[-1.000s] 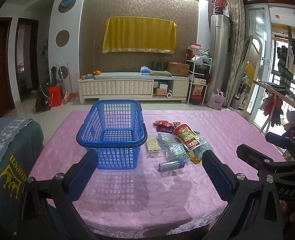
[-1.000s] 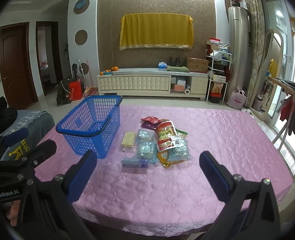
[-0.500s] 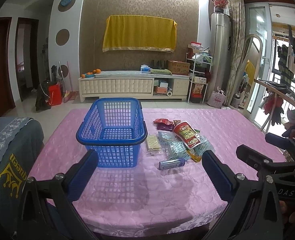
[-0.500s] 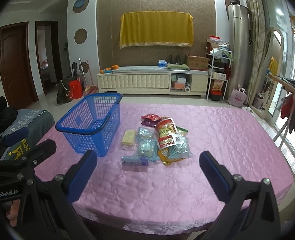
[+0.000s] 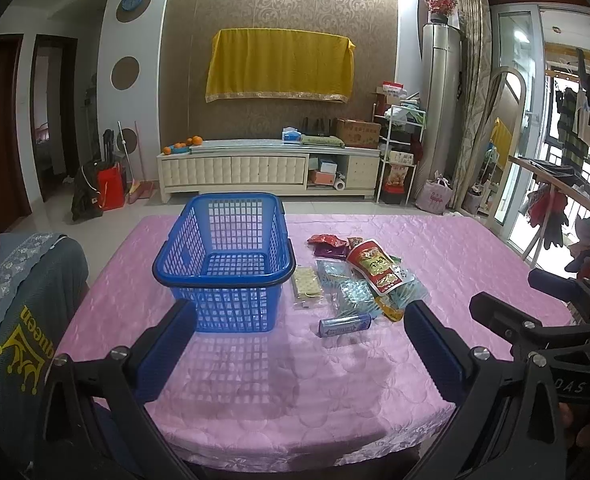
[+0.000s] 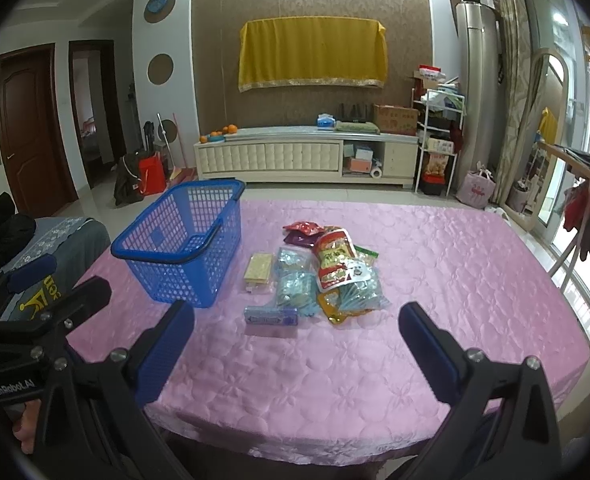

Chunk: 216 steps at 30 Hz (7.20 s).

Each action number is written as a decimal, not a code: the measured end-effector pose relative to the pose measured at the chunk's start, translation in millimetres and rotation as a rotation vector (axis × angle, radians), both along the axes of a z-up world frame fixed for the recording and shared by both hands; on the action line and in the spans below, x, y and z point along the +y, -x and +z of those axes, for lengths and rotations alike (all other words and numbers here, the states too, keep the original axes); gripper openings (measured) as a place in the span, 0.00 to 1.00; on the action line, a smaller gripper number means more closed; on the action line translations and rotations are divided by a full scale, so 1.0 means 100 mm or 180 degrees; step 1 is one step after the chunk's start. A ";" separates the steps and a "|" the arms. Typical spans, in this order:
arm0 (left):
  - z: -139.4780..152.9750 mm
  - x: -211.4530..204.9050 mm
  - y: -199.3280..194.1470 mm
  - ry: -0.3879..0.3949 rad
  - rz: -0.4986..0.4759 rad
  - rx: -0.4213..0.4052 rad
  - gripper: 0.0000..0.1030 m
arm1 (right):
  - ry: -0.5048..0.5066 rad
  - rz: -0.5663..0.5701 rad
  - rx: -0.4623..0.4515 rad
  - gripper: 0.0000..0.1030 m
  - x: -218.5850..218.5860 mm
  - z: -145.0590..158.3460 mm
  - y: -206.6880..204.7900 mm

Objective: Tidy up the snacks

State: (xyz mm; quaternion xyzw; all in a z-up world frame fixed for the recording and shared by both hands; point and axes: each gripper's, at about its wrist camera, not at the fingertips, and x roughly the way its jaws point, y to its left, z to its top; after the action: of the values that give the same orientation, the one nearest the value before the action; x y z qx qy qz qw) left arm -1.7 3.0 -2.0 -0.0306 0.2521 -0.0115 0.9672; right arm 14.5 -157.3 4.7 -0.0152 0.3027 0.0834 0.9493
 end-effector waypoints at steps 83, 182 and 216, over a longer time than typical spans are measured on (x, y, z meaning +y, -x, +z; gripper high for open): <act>-1.38 -1.12 -2.43 -0.0253 -0.0400 0.1666 0.88 | -0.0023 0.0009 0.1174 0.99 -1.17 -1.36 -2.00; -0.17 1.25 -1.57 0.0361 -0.0071 0.0899 0.49 | -0.0224 0.0931 0.1078 0.57 1.25 -0.23 -1.93; 0.07 1.09 -1.23 0.0278 -0.0131 0.0885 0.66 | -0.0316 0.0912 0.0998 0.81 1.02 0.03 -1.62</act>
State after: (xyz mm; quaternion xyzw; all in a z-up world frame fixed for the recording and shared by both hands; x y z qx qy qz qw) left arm 121.5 112.0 5.1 -0.0687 0.3834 -0.0380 0.9202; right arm 176.6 -55.4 7.3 0.0018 0.4369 0.2336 0.8686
